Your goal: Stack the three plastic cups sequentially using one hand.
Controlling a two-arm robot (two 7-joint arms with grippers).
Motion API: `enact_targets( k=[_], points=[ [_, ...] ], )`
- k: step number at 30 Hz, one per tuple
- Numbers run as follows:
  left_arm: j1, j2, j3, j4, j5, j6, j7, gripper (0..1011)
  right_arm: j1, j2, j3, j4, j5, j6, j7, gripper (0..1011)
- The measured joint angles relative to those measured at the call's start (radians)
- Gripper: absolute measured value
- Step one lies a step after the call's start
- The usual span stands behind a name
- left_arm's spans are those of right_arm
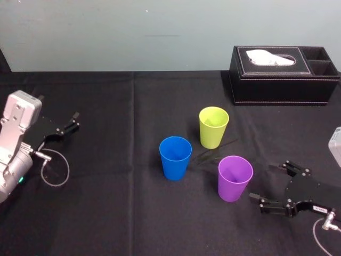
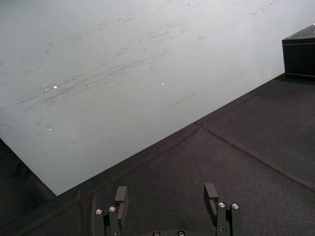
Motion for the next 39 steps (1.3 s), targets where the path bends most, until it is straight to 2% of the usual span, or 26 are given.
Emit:
enact_targets(
  k=[12, 26, 39],
  points=[
    [0.000, 0.000, 0.000, 0.000, 0.000, 0.000, 0.000, 1011, 0.055, -0.062, -0.058, 0.040, -0.005, 0.019, -0.016, 1003],
    [0.000, 0.000, 0.000, 0.000, 0.000, 0.000, 0.000, 1011, 0.085, -0.086, -0.085, 0.061, 0.008, 0.015, -0.017, 1003],
    [0.000, 0.000, 0.000, 0.000, 0.000, 0.000, 0.000, 1011, 0.117, -0.115, -0.114, 0.082, -0.003, 0.003, -0.028, 1003]
  ],
)
